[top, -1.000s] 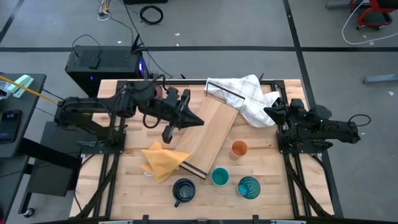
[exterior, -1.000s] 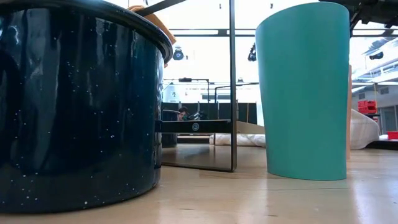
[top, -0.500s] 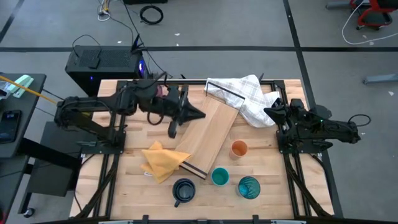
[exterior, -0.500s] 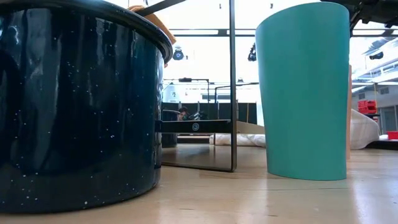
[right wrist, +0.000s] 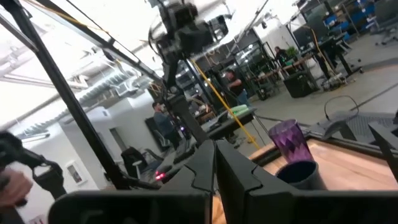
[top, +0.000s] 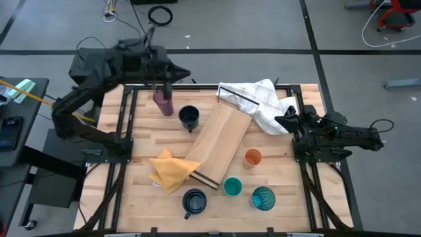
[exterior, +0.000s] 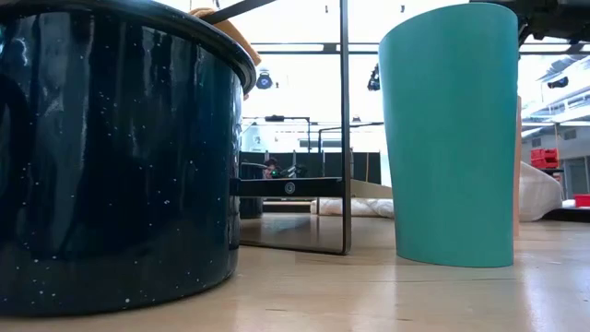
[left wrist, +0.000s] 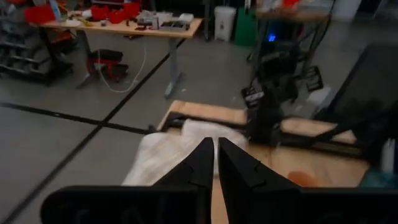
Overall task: Stack small to large cups/mugs on shelf
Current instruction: Put the purple cup on the shelf
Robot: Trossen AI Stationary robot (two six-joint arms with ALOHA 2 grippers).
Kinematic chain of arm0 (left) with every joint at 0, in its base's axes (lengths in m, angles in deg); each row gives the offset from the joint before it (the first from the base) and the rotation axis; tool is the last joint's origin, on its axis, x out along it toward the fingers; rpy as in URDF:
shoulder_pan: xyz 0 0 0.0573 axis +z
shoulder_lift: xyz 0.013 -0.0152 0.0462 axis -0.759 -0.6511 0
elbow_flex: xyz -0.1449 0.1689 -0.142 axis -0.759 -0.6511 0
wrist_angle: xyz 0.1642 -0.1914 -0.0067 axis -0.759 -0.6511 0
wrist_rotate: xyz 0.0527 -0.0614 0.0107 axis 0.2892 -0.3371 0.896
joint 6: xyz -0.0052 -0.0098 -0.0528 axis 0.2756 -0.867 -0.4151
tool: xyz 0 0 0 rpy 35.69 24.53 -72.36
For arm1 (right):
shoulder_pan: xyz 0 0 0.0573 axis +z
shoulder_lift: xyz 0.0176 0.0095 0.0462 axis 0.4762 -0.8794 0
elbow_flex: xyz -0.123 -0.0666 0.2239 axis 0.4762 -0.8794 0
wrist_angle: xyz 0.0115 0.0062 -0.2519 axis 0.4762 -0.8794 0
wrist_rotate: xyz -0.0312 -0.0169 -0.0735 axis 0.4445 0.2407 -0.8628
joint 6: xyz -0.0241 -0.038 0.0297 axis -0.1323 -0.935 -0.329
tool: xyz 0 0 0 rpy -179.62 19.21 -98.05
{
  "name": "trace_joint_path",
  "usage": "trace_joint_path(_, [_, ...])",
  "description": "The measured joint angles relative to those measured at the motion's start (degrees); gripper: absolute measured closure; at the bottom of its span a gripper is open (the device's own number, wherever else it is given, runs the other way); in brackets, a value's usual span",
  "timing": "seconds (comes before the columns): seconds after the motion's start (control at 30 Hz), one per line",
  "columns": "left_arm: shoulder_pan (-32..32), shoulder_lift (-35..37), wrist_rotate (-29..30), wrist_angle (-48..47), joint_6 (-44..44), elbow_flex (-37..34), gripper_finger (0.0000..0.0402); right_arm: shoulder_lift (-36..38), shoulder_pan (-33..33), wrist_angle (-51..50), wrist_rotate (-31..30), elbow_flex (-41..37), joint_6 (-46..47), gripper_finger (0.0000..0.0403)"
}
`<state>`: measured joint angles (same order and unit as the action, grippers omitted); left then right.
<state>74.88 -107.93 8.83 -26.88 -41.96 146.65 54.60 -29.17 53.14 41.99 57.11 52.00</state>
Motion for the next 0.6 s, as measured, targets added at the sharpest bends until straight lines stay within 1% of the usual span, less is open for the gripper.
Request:
trace_joint_path(0.07, [0.95,-0.09,-0.1,-5.15,1.49,3.48,0.0371,-0.96,0.0,0.02,-0.02,0.0,0.2,0.038])
trace_joint_path(0.17, [1.57,-0.25,0.38,-12.44,2.86,5.52,0.0377,-2.03,0.0,0.15,-0.02,0.0,0.72,0.038])
trace_joint_path(0.33, [1.56,-0.29,3.31,-26.12,4.18,4.3,0.0388,-2.36,0.0,1.18,-0.04,0.0,1.83,0.038])
trace_joint_path(0.4, [1.54,-0.35,4.09,-30.05,4.68,3.26,0.0389,-2.38,0.0,1.78,-0.37,0.0,2.08,0.038])
trace_joint_path(0.6, [-0.43,-0.37,4.3,-29.07,3.19,0.9,0.0379,-2.38,0.0,1.81,-2.72,0.0,2.1,0.038])
